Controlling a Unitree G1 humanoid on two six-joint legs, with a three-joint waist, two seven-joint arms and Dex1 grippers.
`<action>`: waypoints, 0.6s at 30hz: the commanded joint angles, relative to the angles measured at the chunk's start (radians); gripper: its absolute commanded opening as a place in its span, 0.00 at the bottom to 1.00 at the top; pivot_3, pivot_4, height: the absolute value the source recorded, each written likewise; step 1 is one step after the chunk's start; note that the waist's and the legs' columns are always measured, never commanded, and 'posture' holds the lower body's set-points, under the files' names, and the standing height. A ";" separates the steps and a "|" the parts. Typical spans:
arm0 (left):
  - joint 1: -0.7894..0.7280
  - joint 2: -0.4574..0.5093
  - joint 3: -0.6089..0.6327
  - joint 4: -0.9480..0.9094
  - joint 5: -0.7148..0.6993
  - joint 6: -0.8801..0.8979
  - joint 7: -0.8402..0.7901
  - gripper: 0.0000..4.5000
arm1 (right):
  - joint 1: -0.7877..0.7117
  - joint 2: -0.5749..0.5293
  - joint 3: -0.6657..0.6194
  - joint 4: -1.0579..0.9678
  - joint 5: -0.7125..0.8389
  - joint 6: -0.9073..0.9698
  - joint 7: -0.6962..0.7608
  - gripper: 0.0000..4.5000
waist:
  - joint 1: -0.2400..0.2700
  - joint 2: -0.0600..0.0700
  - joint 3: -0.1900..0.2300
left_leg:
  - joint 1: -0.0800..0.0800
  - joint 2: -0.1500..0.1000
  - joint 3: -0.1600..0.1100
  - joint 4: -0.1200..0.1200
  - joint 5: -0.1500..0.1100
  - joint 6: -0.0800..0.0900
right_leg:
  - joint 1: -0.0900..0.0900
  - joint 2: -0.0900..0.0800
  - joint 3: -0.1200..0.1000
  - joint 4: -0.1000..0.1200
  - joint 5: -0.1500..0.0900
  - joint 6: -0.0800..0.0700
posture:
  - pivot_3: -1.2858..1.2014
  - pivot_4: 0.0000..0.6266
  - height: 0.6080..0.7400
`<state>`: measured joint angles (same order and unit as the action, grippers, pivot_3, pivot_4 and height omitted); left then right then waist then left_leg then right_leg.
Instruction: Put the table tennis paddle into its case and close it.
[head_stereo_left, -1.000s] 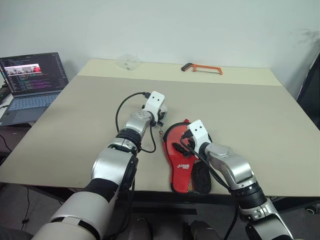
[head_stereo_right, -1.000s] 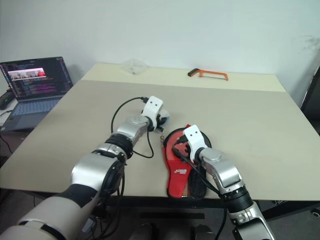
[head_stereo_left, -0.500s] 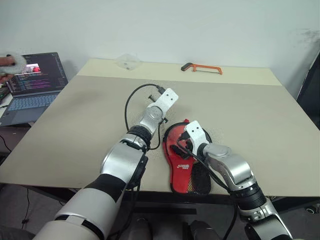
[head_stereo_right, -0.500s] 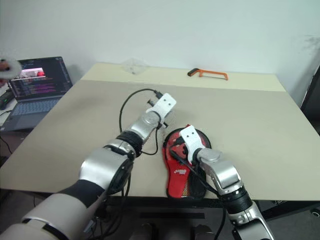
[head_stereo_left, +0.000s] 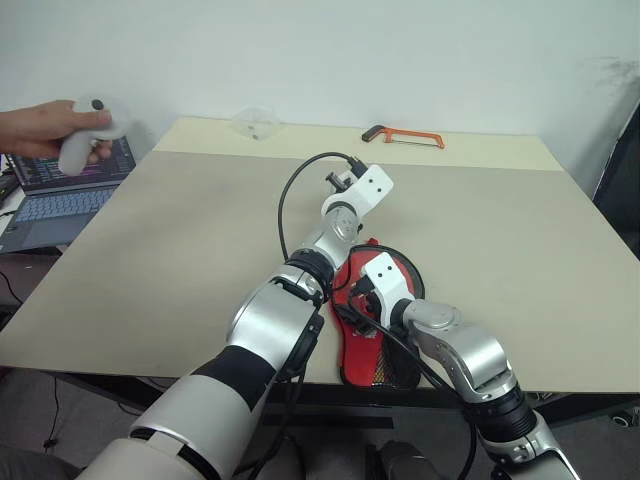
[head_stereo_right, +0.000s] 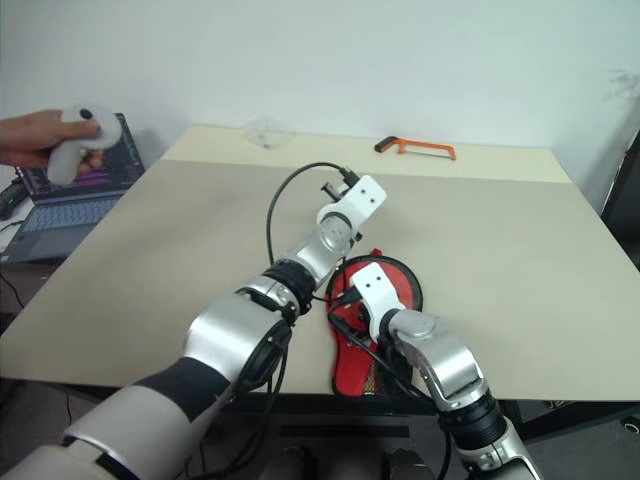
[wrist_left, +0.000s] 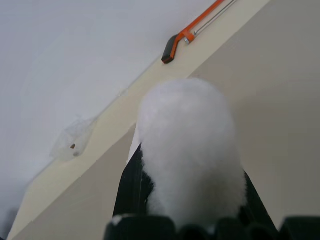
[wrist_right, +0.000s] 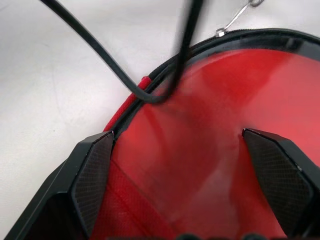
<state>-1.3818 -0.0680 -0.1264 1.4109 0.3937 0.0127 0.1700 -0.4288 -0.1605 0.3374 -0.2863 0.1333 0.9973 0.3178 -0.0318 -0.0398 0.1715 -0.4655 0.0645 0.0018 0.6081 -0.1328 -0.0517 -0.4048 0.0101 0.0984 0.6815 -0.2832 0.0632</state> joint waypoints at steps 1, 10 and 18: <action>-0.032 -0.037 -0.010 -0.024 0.014 -0.052 -0.073 0.12 | 0.034 -0.002 0.032 0.025 0.008 0.059 0.008 1.00 | 0.000 0.000 0.000 | 0.000 0.000 0.000 0.000 0.000 0.000 | 0.000 0.000 0.000 0.000 0.000 0.000 | 0.52 0.24 1.00; -0.026 -0.061 -0.051 -0.025 0.064 -0.110 -0.127 0.12 | 0.029 0.008 0.038 0.031 0.006 0.055 0.005 1.00 | -0.001 0.000 0.000 | 0.000 0.000 0.000 0.000 0.000 0.000 | 0.000 0.000 0.000 0.000 0.000 0.000 | 0.52 0.24 1.00; -0.034 -0.101 -0.120 -0.023 0.134 -0.156 -0.110 0.12 | 0.049 0.004 0.037 0.010 0.003 0.064 -0.004 1.00 | 0.000 0.000 0.000 | 0.000 0.000 0.000 0.000 0.000 0.000 | 0.000 0.000 0.000 0.000 0.000 0.000 | 0.52 0.24 1.00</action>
<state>-1.3809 -0.1318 -0.2307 1.4128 0.5151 -0.0995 0.0504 -0.4085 -0.1582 0.3374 -0.3064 0.1292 1.0083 0.3035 -0.0320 -0.0394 0.1713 -0.4656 0.0644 0.0018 0.6078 -0.1329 -0.0518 -0.4049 0.0100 0.0985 0.6815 -0.2833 0.0631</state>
